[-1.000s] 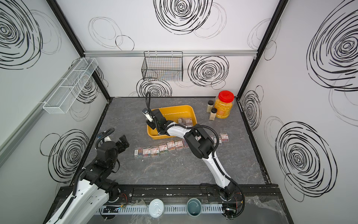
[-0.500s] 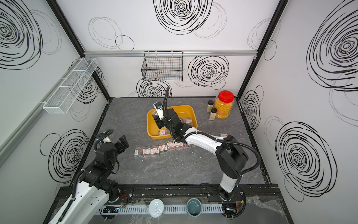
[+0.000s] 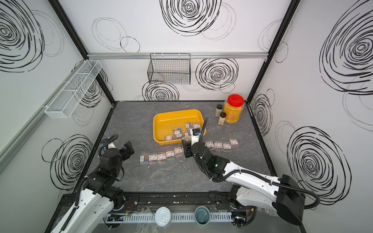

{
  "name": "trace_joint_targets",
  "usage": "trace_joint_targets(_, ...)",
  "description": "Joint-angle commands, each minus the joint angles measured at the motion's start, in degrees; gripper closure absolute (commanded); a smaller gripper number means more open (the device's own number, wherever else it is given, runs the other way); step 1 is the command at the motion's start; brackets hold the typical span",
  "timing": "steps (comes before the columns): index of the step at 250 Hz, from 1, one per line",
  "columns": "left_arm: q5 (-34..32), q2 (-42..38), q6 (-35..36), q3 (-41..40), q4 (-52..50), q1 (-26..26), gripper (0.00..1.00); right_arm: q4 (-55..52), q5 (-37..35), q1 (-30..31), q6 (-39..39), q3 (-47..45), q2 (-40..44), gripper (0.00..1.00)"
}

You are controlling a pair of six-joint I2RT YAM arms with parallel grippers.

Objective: Take the paper clips out of the storage box
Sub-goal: Place the boxed paper clips at the center of the board.

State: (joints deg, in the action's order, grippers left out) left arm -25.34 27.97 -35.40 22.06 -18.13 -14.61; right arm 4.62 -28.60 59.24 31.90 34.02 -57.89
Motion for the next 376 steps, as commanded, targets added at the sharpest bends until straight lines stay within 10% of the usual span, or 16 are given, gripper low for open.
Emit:
trace_joint_targets(1,-0.47,0.24,-0.09,0.22,-0.32,0.48,0.01,-9.38,-6.64,1.74,13.35,-3.52,4.27,0.74)
trace_joint_targets(126,-0.76,-1.34,-0.2,0.09,-2.18,0.53,0.01,-19.46,-18.7,19.13,38.47,-11.93,4.59,0.76)
trace_joint_targets(212,-0.74,-0.13,-0.27,0.3,-2.1,0.62,0.01,-15.04,-16.58,19.88,44.61,-12.79,-4.78,0.73)
trace_joint_targets(376,-0.76,1.0,-0.32,0.37,-1.71,0.72,0.01,0.62,-7.22,4.24,18.82,-9.5,-20.98,0.68)
